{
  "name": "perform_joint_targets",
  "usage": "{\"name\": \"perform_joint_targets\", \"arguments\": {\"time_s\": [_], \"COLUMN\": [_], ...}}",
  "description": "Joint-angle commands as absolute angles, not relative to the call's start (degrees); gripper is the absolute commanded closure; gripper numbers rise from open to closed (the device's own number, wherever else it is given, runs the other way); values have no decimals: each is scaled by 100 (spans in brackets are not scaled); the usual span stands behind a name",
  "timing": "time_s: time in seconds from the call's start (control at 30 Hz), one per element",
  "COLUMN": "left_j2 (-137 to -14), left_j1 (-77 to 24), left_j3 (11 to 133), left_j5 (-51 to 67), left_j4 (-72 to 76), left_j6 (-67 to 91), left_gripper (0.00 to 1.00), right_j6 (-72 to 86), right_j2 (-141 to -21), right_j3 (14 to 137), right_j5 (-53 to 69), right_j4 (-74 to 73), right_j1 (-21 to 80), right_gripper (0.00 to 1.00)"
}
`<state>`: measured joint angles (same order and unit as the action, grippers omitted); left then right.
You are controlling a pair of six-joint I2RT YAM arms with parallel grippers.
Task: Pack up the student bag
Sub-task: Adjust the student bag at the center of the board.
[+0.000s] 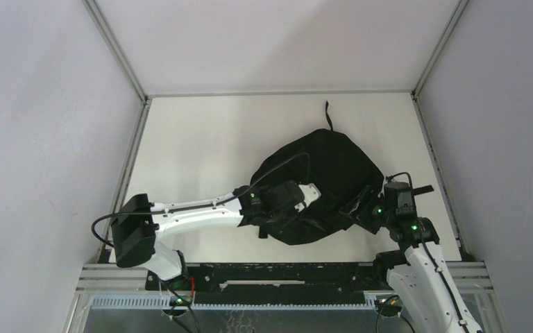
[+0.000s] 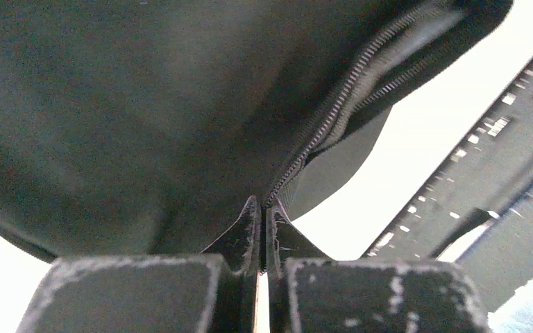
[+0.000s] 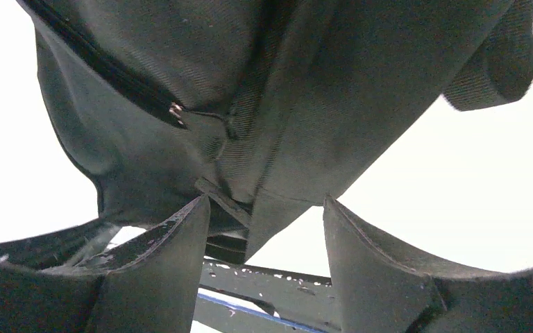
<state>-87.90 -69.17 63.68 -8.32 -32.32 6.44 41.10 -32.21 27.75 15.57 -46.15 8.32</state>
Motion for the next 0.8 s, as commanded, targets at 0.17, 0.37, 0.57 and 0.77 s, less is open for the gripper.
{"name": "perform_joint_targets", "arguments": {"time_s": [0.17, 0.37, 0.57, 0.77], "left_j2": [-8533, -8237, -8260, -9183], "left_j1": [-5698, -5651, -5652, -5660], "left_j3": [6419, 6961, 7733, 8158], "left_j5": [-1462, -487, 1114, 1436], "left_j4": [-3167, -3819, -3776, -3220], "left_j6": [363, 174, 707, 1917], "left_gripper": [90, 31, 32, 37], "right_j6": [4749, 4996, 4941, 4907], "right_j2": [-3613, -4057, -4112, -4009], "right_j3": [2812, 2815, 2812, 2812], "right_j5": [1544, 1275, 1202, 1165], "right_j4": [-3799, -3321, -3273, -3355], "right_j1": [990, 1270, 1283, 1268], "right_gripper": [31, 32, 32, 31]}}
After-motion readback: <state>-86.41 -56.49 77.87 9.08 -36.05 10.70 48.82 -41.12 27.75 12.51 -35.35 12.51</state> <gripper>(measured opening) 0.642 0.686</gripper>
